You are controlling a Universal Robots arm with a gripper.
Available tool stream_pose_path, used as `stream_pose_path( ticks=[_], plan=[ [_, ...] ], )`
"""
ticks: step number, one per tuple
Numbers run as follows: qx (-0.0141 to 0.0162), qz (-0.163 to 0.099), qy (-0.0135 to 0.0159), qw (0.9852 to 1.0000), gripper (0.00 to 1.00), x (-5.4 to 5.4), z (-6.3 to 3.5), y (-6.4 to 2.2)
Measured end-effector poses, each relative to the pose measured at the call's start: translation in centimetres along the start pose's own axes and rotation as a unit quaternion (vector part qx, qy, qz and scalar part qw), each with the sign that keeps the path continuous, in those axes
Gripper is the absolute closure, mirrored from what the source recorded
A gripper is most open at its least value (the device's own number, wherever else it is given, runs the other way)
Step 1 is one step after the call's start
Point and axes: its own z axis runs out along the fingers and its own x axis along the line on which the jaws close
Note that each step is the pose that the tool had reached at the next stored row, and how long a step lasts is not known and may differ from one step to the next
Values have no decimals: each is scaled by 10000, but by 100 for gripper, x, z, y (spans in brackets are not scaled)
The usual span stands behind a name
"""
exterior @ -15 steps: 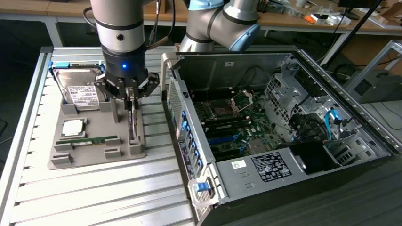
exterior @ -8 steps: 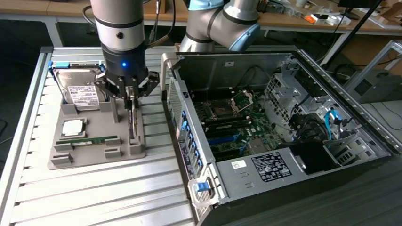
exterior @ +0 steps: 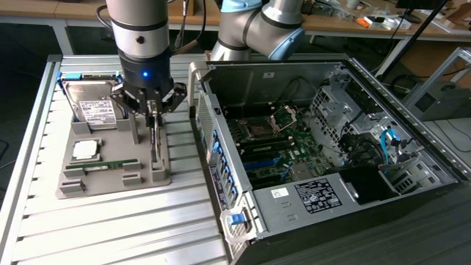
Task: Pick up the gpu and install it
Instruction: 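Pick up the gpu and move the gpu toward the slot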
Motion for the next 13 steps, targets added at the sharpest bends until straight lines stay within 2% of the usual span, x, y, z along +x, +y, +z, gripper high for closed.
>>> stream_pose_path(
  ticks=[13],
  plan=[
    [0, 0, 0, 10000, 73, -1, -57, 2]
  ],
)
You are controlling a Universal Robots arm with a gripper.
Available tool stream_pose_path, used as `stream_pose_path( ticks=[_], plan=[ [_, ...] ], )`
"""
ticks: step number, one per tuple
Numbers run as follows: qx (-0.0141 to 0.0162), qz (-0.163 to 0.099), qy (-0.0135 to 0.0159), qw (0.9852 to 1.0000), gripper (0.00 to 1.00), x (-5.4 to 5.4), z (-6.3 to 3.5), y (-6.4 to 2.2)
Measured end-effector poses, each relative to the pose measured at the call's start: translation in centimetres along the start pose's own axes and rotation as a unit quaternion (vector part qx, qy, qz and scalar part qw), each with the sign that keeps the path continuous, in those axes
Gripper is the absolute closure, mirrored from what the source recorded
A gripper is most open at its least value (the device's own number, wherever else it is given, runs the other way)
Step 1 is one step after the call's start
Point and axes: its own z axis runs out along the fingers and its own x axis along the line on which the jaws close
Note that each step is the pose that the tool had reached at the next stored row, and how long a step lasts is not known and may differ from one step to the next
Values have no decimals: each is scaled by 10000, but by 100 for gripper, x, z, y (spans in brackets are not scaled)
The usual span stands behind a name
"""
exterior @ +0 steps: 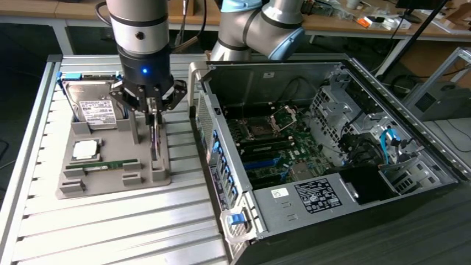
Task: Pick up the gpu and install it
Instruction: 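Pick up the gpu and move the gpu toward the slot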
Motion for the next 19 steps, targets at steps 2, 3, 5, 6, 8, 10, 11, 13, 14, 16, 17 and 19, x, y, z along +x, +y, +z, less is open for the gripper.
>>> stream_pose_path(
  ticks=[2, 3, 5, 6, 8, 10, 11, 13, 14, 16, 17, 19],
  plan=[
    [0, 0, 0, 10000, 73, 0, -8, 0],
    [0, 0, 0, 10000, 73, 0, -12, 1],
    [0, 0, 0, 10000, 73, 0, -20, 1],
    [0, 0, 0, 10000, 73, -1, -24, 1],
    [0, 0, 0, 10000, 73, -1, -31, 1],
    [0, 0, 0, 10000, 73, -1, -39, 2],
    [0, 0, 0, 10000, 73, -1, -43, 2],
    [0, 0, 0, 10000, 73, -1, -50, 2],
    [0, 0, 0, 10000, 73, -1, -54, 2],
    [0, 0, 0, 10000, 73, -2, -62, 3],
    [0, 0, 0, 10000, 73, -2, -67, 3],
    [0, 0, 0, 10000, 73, -2, -79, 3]
  ],
)
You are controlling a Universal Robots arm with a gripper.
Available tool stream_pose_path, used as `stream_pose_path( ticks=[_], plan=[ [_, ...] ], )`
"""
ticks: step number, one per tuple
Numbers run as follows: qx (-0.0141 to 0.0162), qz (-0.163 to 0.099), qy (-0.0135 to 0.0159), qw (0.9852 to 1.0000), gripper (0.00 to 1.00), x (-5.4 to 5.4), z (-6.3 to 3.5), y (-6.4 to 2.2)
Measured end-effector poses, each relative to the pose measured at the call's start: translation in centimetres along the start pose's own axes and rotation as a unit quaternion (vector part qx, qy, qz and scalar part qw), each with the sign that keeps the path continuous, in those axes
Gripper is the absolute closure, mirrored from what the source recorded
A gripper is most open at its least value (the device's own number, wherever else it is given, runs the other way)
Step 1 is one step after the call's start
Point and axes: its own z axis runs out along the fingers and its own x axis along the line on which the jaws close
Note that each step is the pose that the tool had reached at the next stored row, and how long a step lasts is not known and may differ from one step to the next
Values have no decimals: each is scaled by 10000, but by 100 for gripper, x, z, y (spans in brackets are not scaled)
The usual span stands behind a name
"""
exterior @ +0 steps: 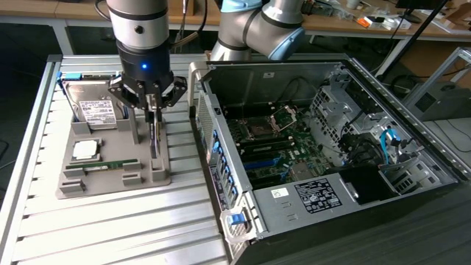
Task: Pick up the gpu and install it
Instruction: 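Pick up the gpu and move the gpu toward the slot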
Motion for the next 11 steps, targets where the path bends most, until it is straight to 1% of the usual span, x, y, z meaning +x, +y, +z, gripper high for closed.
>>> stream_pose_path(
  ticks=[11],
  plan=[
    [0, 0, 0, 10000, 73, -1, -61, 2]
  ],
)
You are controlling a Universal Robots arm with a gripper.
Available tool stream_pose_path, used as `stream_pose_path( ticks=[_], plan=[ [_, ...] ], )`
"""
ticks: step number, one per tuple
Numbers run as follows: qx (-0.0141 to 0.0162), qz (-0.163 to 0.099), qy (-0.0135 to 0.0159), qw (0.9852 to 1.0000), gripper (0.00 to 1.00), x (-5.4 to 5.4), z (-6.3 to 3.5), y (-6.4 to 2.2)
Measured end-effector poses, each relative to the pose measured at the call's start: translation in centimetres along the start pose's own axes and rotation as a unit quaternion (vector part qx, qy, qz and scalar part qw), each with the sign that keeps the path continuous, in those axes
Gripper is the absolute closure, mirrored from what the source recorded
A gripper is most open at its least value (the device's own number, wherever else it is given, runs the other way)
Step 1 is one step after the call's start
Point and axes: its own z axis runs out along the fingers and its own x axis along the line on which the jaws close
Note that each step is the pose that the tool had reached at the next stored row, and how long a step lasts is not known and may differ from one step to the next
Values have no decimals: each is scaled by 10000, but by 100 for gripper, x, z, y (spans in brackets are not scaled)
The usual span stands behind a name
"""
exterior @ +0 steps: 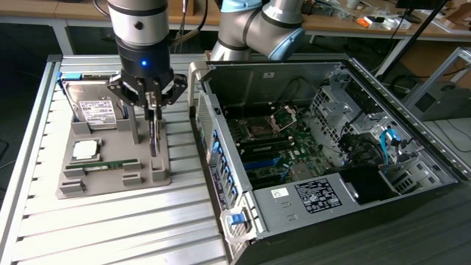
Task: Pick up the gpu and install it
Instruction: 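Pick up the gpu and move the gpu toward the slot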
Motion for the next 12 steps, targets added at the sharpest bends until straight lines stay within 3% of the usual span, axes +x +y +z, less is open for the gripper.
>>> stream_pose_path(
  ticks=[12],
  plan=[
    [0, 0, 0, 10000, 73, -1, -56, 2]
  ],
)
